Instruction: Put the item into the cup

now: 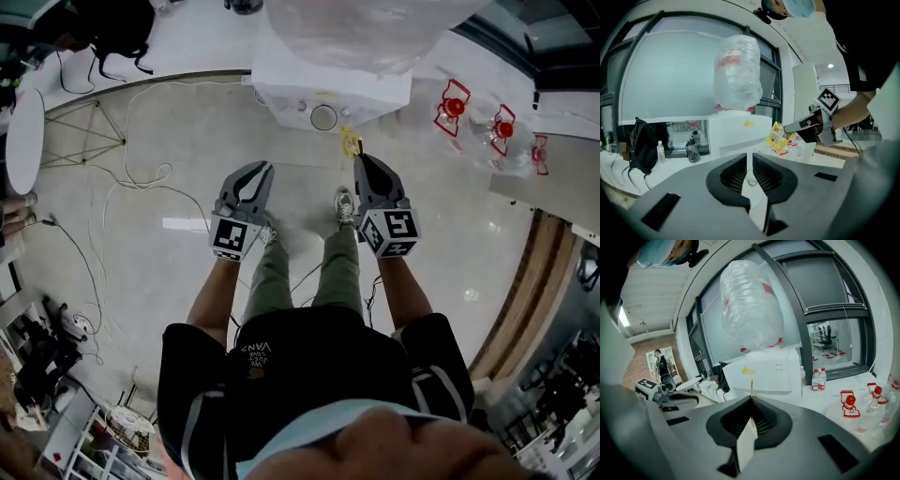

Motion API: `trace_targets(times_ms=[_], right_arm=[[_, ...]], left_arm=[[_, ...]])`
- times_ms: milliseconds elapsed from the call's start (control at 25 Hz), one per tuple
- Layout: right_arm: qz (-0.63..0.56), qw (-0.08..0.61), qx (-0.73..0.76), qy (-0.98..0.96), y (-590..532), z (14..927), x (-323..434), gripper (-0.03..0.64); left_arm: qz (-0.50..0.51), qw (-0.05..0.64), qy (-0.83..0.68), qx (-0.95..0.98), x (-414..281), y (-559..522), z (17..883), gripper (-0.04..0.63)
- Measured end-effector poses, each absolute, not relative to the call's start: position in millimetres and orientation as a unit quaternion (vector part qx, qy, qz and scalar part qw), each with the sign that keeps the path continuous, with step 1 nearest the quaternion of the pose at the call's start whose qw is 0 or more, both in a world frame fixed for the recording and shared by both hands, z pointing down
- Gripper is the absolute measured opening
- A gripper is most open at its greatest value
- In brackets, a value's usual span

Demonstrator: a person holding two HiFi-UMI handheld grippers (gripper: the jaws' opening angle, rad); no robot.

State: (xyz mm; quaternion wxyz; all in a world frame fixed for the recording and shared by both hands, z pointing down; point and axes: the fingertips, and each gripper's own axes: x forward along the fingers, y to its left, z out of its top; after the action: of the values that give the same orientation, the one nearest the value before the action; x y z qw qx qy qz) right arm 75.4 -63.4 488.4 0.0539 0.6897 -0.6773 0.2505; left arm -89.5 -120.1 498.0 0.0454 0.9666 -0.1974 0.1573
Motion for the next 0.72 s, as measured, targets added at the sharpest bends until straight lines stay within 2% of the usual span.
trace_targets(times_ms=[160, 720], right_arm=[[0.252, 0.072, 0.685, -0.68, -76.9, 513.7, 81.9, 0.043], [0.253, 0.125, 0.656, -0.7, -126.6, 613.3, 80.8, 0.043]], left_arm=[[0.161, 0.052, -0.191, 0.967, -69.4, -127.9, 527.1, 0.037], [0.175, 0.074, -0.194, 0.962, -47.6, -151.6, 639.1, 0.214]])
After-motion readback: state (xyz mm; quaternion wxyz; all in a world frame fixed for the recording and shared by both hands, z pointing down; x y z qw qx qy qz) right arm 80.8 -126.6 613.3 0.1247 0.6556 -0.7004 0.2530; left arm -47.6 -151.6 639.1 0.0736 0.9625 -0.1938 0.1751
